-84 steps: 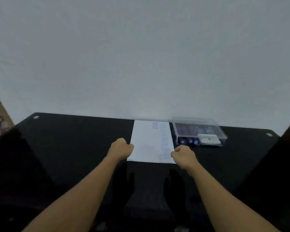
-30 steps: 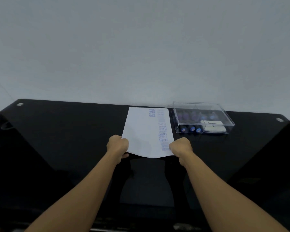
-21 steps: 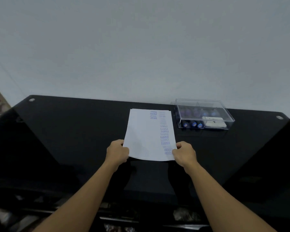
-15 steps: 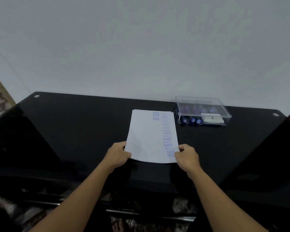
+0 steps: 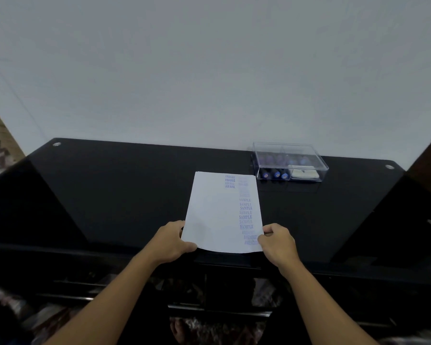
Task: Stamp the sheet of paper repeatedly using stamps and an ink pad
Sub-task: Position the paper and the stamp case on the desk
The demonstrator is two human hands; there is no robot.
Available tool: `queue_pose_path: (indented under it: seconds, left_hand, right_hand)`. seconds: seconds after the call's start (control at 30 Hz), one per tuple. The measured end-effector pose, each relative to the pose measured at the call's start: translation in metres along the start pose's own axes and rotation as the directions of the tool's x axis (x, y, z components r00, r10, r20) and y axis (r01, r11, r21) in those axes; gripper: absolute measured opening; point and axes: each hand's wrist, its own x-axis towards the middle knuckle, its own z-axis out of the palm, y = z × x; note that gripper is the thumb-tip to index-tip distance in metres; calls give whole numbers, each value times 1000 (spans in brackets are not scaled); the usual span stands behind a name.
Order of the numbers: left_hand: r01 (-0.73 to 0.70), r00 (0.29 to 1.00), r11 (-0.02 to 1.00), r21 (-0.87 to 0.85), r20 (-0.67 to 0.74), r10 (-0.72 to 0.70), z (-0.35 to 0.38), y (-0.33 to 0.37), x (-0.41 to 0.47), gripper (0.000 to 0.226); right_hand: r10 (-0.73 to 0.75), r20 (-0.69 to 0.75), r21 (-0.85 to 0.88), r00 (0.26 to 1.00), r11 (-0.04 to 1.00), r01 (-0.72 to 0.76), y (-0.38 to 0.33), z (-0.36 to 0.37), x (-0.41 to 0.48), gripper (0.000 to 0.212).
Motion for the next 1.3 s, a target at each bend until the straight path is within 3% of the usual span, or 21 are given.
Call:
queue_pose_path:
  seconds: [0.33,0.63,0.97,1.1,1.3]
  left_hand:
    - [-20,999,993,117,-32,24,0,-5,-9,36]
    - [-1,997,980,199,-76,16,-1,-3,-10,34]
    - [3,996,963,271,-84,20,-7,-1,-14,39]
    - [1,996,957,291,-86,25,-6,-2,-14,40]
    - [64,997,927,368,-56,-47,-8,-1,-11,52]
  right_hand:
    - [-62,67,-80,996,994,67,3,-1,-7,13]
    - [-83,326,-181,942,972,149,4,-15,-13,49]
    - [-103,336,-298,936,931,209,6,-13,-12,49]
    - [-149,268,-351,952,905,240,7,-8,-16,53]
    - [-149,287,-299,946,925,236,6,-12,-16,56]
